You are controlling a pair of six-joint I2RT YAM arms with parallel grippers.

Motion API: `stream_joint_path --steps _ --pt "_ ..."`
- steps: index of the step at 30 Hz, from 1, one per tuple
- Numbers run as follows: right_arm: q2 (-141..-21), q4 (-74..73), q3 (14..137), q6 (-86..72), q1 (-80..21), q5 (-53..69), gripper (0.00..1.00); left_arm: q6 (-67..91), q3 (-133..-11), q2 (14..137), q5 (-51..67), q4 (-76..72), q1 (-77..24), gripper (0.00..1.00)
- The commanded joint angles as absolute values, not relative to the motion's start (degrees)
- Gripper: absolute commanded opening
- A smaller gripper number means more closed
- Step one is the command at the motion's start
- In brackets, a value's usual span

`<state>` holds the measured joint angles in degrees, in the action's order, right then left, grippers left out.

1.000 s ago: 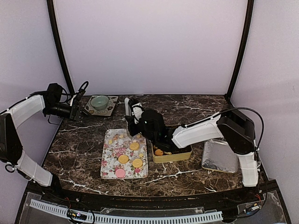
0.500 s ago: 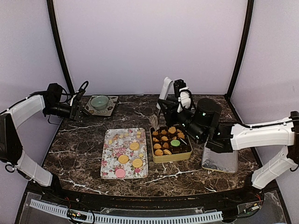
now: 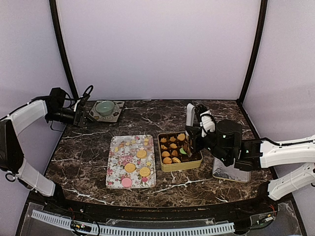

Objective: Pack the cookies
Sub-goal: Place the fake cookies in the empty pocket of the box.

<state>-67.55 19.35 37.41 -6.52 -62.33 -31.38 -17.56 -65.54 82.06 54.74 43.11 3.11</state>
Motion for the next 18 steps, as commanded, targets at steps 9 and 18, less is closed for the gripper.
stream_joint_path --steps 9,18 --pt "-68.03 20.12 37.76 -5.85 -63.02 -31.09 0.25 -17.42 -66.42 80.64 55.69 43.2 3.21 0.63" --pt "-69.19 20.91 38.96 -5.31 -63.01 -30.89 0.42 -17.42 -67.0 80.66 55.6 43.49 3.22 0.63"
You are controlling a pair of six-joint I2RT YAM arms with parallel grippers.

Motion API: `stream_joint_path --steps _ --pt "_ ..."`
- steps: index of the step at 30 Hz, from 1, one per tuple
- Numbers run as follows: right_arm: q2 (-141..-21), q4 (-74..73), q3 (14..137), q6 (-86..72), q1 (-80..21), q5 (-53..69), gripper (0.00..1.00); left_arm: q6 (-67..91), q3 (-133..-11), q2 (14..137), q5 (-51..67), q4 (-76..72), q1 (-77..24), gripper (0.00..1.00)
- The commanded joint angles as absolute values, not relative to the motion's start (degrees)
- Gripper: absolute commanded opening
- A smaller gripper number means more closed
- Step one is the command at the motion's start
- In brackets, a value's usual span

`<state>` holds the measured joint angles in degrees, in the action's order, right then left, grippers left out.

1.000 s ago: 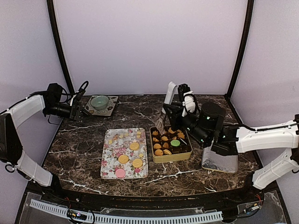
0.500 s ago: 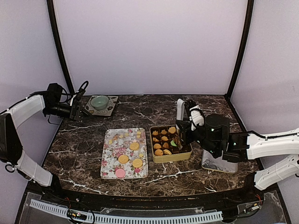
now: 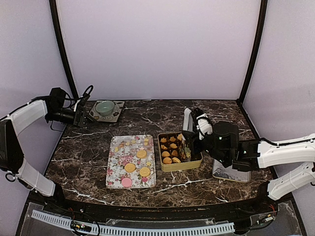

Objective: Pack the cookies
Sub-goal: Place the fake cookies in the empty pocket of the box.

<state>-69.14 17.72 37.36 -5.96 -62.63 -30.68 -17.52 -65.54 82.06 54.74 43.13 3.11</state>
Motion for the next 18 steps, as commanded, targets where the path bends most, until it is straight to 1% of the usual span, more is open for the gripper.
stream_joint_path --steps 1,13,18 --pt "-69.25 20.77 39.09 -5.16 -63.02 -31.08 0.42 -17.48 -67.04 80.68 55.59 43.5 3.23 0.63" --pt "-67.1 19.5 40.16 -5.52 -62.97 -31.26 0.3 -17.35 -67.41 80.99 55.99 43.51 3.25 0.63" --pt "-67.32 18.46 40.15 -5.92 -63.01 -30.9 0.23 -17.39 -67.57 81.12 55.99 43.6 3.25 0.63"
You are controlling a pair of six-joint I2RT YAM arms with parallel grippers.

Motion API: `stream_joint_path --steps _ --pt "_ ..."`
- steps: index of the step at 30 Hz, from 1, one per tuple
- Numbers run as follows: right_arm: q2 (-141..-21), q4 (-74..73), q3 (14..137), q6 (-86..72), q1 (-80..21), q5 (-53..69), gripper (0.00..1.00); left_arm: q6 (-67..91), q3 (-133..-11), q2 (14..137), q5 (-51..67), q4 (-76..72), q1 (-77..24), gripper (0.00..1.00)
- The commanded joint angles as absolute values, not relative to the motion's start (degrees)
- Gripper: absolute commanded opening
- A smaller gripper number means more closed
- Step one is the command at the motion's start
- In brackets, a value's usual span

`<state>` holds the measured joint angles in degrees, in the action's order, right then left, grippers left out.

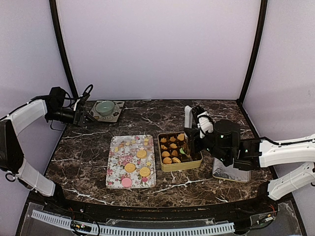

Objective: Pack the cookies
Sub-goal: Place the fake cookies in the empty pocket of the box.

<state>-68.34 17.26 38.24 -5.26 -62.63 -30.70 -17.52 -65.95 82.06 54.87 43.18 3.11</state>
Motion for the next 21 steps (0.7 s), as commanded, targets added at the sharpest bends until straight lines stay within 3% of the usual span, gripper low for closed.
stream_joint_path --steps 1,6,12,19,21 --pt "-67.32 18.22 40.14 -5.89 -62.95 -30.89 0.21 -17.47 -67.62 81.19 56.0 43.64 3.22 0.63" --pt "-66.81 17.26 40.01 -5.26 -63.15 -31.18 0.15 -17.44 -67.94 81.3 56.08 43.68 3.25 0.63" --pt "-66.93 19.8 39.49 -4.03 -63.35 -28.2 0.14 -17.56 -68.11 81.48 56.3 44.02 3.22 0.63" --pt "-68.63 19.08 39.51 -4.15 -63.45 -25.93 0.15 -17.75 -68.29 81.47 56.35 44.13 3.2 0.63" --pt "-68.44 19.35 39.03 -3.98 -63.46 -26.93 0.22 -17.75 -68.29 81.34 56.38 44.12 3.19 0.63"
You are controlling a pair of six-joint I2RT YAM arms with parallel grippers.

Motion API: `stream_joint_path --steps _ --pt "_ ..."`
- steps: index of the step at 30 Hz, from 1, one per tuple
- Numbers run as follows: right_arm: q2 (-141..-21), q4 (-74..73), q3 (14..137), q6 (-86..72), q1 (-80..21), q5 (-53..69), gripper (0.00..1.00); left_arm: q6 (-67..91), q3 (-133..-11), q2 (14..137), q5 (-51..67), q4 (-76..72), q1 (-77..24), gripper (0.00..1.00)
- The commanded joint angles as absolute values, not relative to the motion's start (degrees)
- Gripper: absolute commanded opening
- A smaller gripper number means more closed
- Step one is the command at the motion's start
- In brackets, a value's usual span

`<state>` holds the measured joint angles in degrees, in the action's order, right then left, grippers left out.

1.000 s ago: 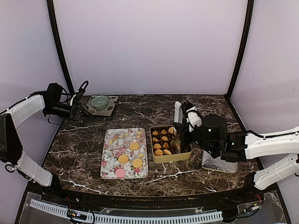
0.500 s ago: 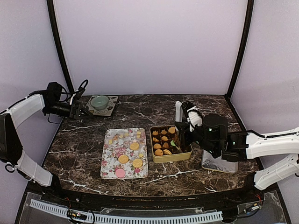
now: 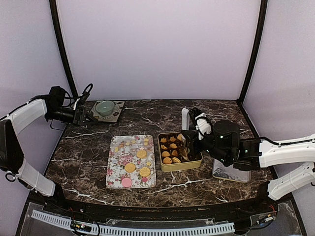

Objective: Pack the cookies
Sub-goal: Place the fake cookies in the empty pocket of the box.

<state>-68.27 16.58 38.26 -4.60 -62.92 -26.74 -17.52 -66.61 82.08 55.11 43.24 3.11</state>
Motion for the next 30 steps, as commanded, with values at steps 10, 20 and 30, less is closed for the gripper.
stream_joint_path --steps 10,20,30 --pt "-66.23 22.05 41.1 -1.46 -63.41 -29.43 0.46 -17.6 -68.28 81.21 56.29 43.99 3.19 0.63" --pt "-77.73 32.91 50.16 -0.19 -63.37 -27.22 0.43 -17.14 -68.61 81.55 55.84 43.92 3.21 0.63" --pt "-102.49 36.74 70.46 1.3 -62.29 -19.99 0.42 -18.06 -68.47 82.21 53.7 46.02 3.45 0.67"
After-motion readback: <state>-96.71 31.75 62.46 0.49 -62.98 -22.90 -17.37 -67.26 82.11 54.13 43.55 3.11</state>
